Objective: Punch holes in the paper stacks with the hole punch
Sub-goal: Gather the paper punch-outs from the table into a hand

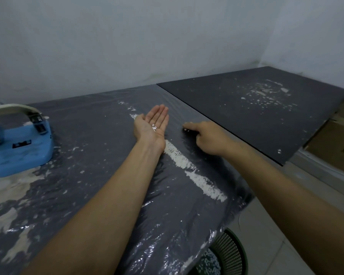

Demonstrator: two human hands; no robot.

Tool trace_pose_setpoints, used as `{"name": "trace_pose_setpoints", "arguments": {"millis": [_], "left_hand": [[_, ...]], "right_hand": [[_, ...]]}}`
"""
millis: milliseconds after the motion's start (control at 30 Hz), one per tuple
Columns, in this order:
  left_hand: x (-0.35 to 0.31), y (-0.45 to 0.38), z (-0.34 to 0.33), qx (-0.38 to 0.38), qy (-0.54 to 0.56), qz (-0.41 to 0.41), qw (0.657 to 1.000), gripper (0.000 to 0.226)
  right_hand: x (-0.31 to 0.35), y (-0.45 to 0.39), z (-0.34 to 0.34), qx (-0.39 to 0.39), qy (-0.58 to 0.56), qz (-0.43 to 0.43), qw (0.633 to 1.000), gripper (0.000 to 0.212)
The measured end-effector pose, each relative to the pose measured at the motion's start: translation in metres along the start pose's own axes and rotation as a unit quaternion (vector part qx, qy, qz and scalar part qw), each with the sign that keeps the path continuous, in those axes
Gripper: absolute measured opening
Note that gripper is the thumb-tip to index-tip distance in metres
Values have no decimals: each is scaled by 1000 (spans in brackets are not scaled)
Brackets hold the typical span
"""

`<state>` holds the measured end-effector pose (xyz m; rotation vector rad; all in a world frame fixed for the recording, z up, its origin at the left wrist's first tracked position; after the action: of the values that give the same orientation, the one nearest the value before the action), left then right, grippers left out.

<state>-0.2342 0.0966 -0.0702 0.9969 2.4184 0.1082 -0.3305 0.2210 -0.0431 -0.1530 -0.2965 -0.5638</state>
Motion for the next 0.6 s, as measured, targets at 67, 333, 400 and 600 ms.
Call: {"name": "trace_pose_setpoints", "arguments": {"millis": [67,333,400,600], "left_hand": [[1,0,0,4,-2,-1,1000,51],[1,-1,-1,13,-16,1,1000,51],[-1,-2,-1,14,-18,-1,1000,51],[-8,-7,0,20,-12,-9,1000,50]], "right_hand": [[-2,6,0,-21,-23,2,1000,62],[-12,22,-22,15,38,-13,999,54],[-4,25,-27,12,33,18,999,54],[-5,24,-17,-9,-51,30,998,48]]}}
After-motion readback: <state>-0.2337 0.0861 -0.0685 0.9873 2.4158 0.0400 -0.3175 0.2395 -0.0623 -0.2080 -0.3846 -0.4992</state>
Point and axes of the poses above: each hand's wrist, its own y-axis away from the middle knuckle, its own z-axis out of the back of the hand, x = y × z, the point moved 6 cm from there along -y, towards the middle knuckle, and after that the axes turned 2 degrees about -z, right-handed, at the moved point
